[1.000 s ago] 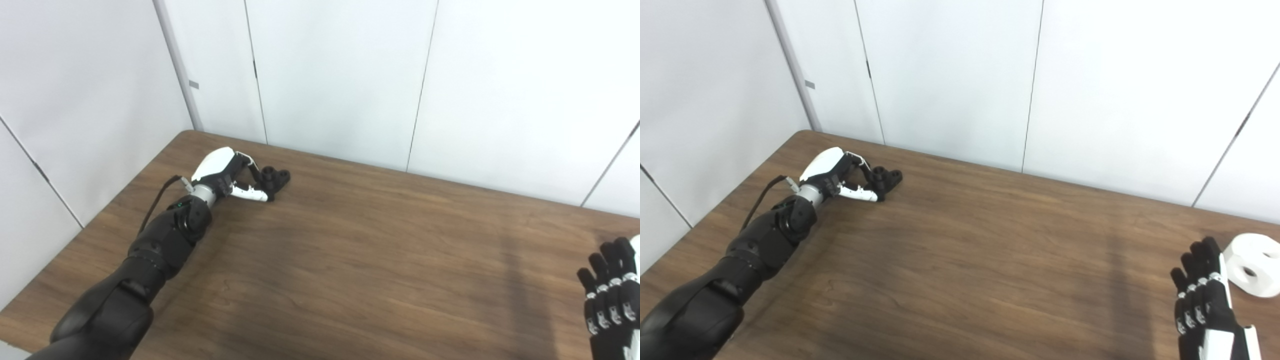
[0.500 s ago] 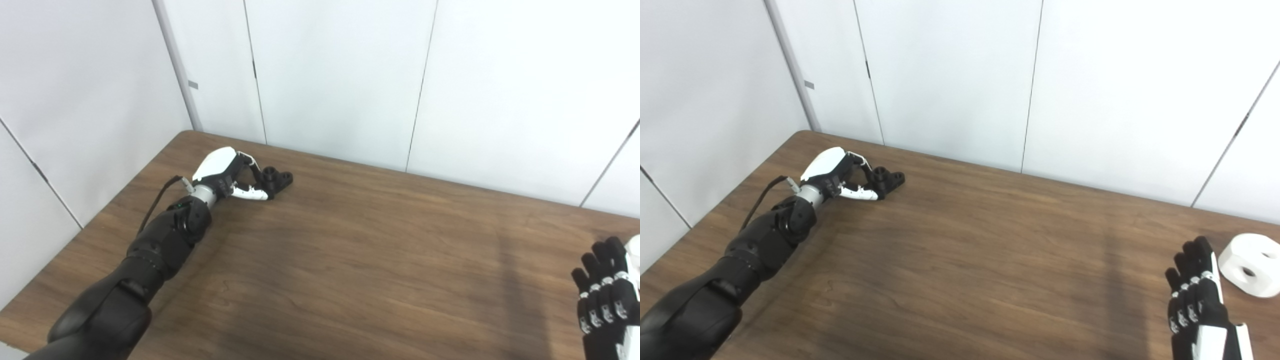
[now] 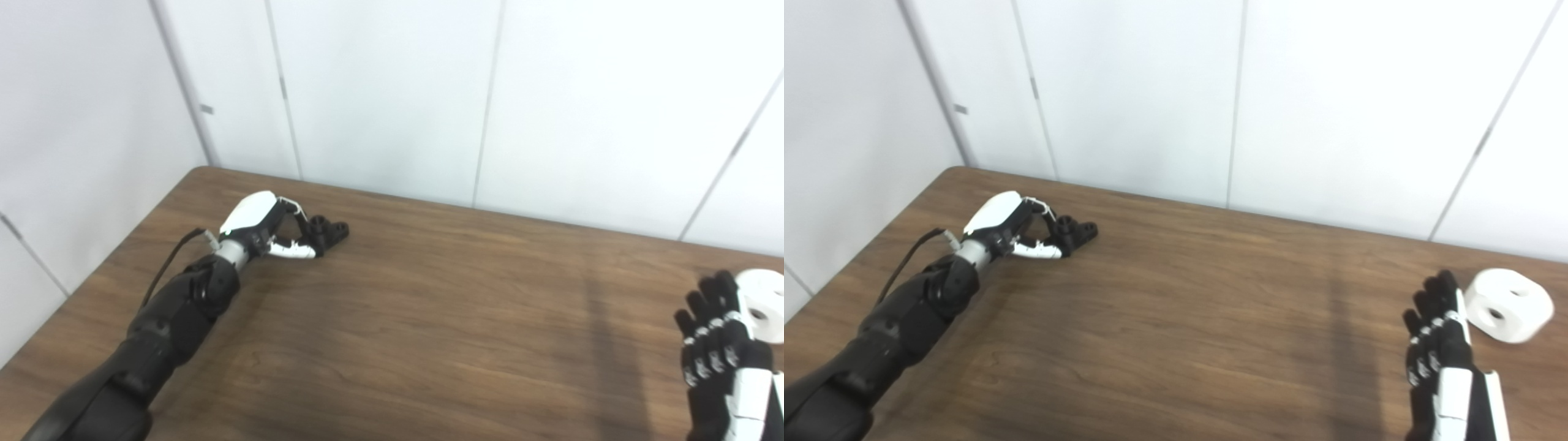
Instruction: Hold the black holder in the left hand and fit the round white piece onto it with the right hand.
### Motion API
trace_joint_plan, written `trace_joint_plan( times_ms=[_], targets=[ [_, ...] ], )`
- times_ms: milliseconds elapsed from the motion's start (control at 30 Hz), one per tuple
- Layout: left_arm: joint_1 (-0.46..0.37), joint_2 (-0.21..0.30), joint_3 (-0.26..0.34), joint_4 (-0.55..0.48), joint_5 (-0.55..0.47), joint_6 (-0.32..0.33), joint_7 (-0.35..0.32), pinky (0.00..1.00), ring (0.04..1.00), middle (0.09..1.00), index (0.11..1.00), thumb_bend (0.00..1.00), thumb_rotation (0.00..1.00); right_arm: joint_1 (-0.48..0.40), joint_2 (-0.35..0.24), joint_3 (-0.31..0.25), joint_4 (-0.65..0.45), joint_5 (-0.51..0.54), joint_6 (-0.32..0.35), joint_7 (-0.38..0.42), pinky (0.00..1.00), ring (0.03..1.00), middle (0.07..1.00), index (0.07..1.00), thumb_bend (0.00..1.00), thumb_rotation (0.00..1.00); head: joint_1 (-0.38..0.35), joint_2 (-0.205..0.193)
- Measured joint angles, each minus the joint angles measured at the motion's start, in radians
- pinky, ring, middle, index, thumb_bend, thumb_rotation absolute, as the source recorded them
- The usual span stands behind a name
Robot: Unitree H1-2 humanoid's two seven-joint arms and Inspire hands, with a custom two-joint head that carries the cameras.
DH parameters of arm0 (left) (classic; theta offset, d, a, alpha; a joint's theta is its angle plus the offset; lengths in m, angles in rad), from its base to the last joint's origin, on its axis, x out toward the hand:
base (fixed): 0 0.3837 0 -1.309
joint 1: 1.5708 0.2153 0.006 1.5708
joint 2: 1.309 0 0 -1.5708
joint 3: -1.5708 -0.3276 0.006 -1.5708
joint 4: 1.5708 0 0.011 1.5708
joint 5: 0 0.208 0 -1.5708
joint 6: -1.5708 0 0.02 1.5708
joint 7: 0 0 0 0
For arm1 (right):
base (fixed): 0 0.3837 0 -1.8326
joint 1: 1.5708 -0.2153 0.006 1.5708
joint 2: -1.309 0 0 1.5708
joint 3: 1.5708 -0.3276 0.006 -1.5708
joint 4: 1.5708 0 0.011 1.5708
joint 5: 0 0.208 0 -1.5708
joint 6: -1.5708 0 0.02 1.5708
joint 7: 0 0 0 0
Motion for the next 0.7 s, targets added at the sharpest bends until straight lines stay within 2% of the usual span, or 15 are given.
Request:
trace_joint_plan(
  times_ms=[200,400,700],
  targets=[
    [0.050,-0.029,-0.004,-0.090,0.003,-0.023,0.001,0.99,0.949,0.809,0.485,0.52,0.05,-0.002,0.001,0.003,0.031,-0.008,-0.007,0.003,1.00,1.000,1.000,1.000,0.56,0.97,-0.018,0.005],
    [0.094,-0.064,-0.009,-0.185,0.027,-0.020,-0.002,1.00,0.987,0.823,0.484,0.52,0.05,-0.002,0.004,0.004,0.031,-0.009,-0.013,0.004,1.00,1.000,1.000,1.000,0.56,0.96,-0.038,0.012],
    [0.162,-0.088,-0.007,-0.345,0.023,0.015,-0.098,1.00,1.000,0.866,0.483,0.52,0.05,-0.001,0.012,0.018,0.032,-0.027,-0.030,0.004,1.00,1.000,1.000,1.000,0.57,0.95,-0.084,0.029]
  ],
)
